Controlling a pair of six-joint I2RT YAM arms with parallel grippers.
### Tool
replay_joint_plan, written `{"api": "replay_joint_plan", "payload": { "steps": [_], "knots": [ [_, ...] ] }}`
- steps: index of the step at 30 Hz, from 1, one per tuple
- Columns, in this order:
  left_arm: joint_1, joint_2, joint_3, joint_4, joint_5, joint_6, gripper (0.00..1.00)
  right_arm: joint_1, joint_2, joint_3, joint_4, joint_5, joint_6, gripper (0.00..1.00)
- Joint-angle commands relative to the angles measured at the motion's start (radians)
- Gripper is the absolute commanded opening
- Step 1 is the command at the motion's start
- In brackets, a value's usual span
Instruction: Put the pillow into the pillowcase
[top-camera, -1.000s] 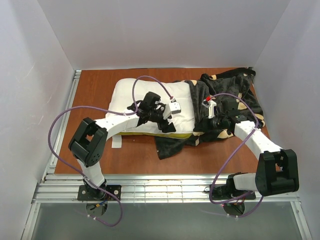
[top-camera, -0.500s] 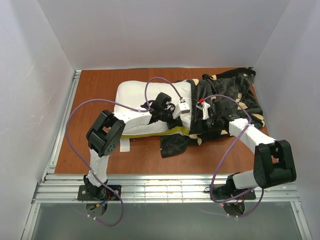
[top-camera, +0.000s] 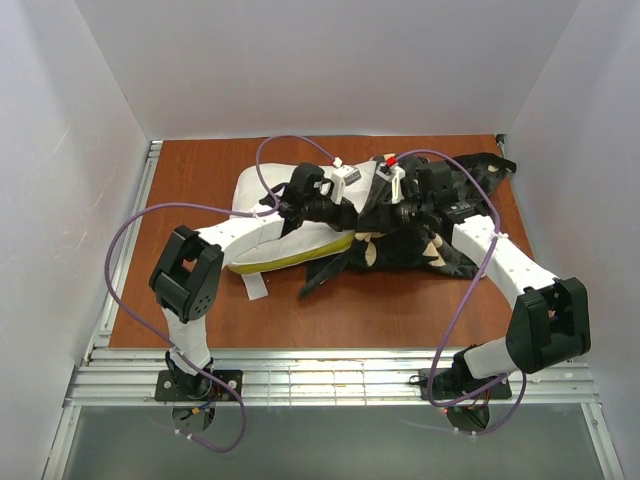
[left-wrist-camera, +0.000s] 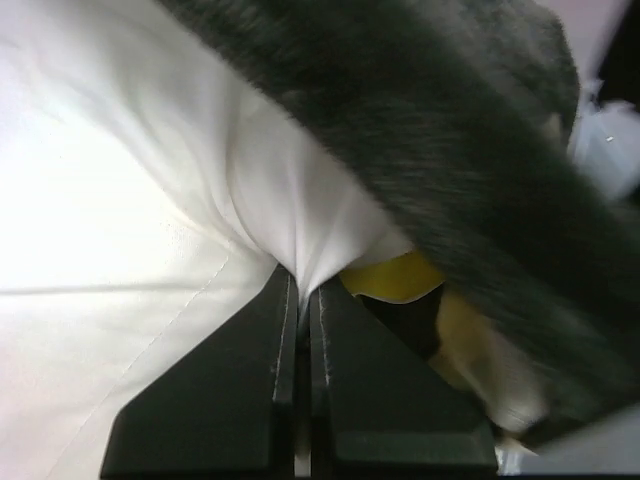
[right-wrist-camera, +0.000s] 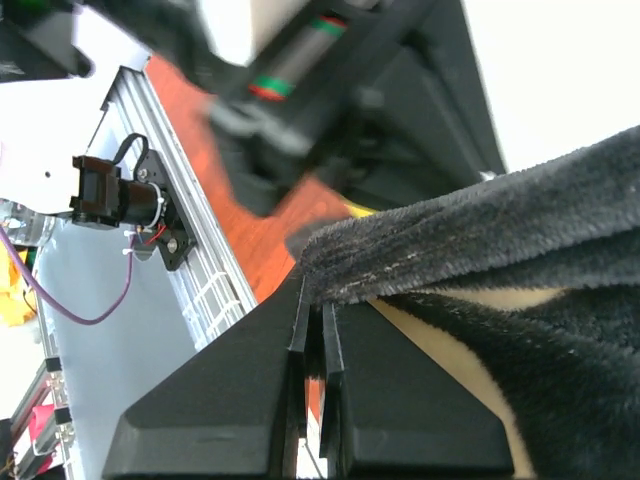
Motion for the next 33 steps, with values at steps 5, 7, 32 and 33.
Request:
{"api": "replay_joint_plan", "payload": {
  "steps": [5, 7, 32, 33],
  "knots": [
    [-0.010, -0.136, -0.118, 0.094, 0.059, -0.112, 0.00, 0.155, -0.023, -0.013, 0.029, -0.099, 0.027, 0.01],
    [-0.013, -0.112, -0.197, 0.063, 0.073, -0.064, 0.00, 0.169, -0.056, -0.053, 0.057, -0.094, 0.066, 0.01],
    [0.271, -0.079, 0.139, -0.328, 0.076, 0.502, 0.98, -0.145, 0.057, 0.238, -0.253, 0.275, -0.281, 0.96],
    [0.277, 0.008, 0.176, -0.322, 0.079, 0.537, 0.98, -0.152, 0.092, 0.299, -0.254, 0.294, -0.294, 0.96]
  ]
}}
